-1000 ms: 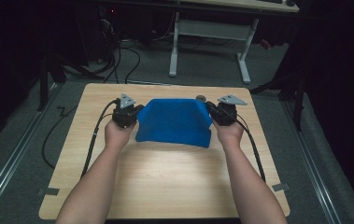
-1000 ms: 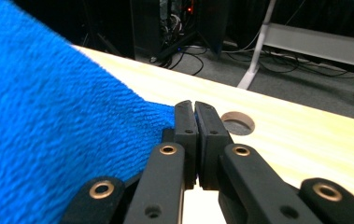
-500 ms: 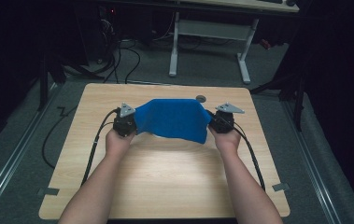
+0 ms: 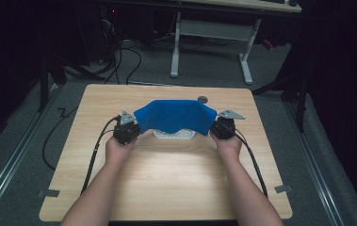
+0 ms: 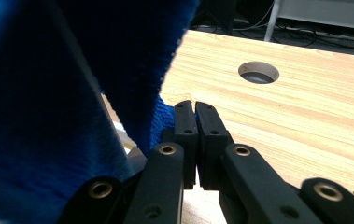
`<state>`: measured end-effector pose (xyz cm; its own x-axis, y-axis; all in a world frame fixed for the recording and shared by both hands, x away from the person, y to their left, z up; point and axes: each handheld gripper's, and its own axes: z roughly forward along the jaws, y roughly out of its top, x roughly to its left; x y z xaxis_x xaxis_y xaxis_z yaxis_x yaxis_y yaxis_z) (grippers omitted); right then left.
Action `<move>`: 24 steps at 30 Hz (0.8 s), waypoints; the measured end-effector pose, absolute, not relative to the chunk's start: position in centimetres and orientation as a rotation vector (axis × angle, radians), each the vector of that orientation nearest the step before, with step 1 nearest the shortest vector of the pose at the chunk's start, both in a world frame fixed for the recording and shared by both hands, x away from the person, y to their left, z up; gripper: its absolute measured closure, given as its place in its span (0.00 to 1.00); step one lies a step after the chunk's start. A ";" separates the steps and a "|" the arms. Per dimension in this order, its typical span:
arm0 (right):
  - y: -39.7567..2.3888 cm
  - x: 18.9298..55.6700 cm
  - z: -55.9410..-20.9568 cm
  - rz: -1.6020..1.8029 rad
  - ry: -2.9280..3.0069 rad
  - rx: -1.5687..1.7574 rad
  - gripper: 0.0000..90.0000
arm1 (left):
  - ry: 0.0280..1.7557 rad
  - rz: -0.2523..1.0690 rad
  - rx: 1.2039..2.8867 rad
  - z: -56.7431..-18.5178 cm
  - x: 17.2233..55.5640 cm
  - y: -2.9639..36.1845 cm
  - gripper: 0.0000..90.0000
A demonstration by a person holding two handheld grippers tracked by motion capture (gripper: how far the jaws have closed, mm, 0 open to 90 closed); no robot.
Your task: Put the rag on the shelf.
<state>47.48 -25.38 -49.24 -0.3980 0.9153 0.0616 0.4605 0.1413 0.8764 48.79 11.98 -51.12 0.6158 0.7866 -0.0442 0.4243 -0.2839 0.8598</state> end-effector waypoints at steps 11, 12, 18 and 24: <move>-26.3 47.1 -48.9 1.203 1.907 1.337 0.86 | 1.043 0.483 1.871 -50.7 49.0 12.8 0.75; -26.5 47.1 -48.6 1.199 1.901 1.332 0.85 | 1.052 0.485 1.865 -50.6 49.0 13.0 0.73; -27.2 46.8 -47.7 1.189 1.877 1.332 0.78 | 1.064 0.500 1.838 -50.0 48.7 13.9 0.66; -27.7 46.4 -47.1 1.179 1.867 1.327 0.75 | 1.065 0.521 1.831 -49.2 48.4 14.8 0.63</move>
<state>46.44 -27.75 -47.12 -0.3551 0.9336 0.0470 0.4437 0.1241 0.8875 48.36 14.75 -49.21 0.5350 0.8406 -0.0846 0.4491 -0.1982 0.8712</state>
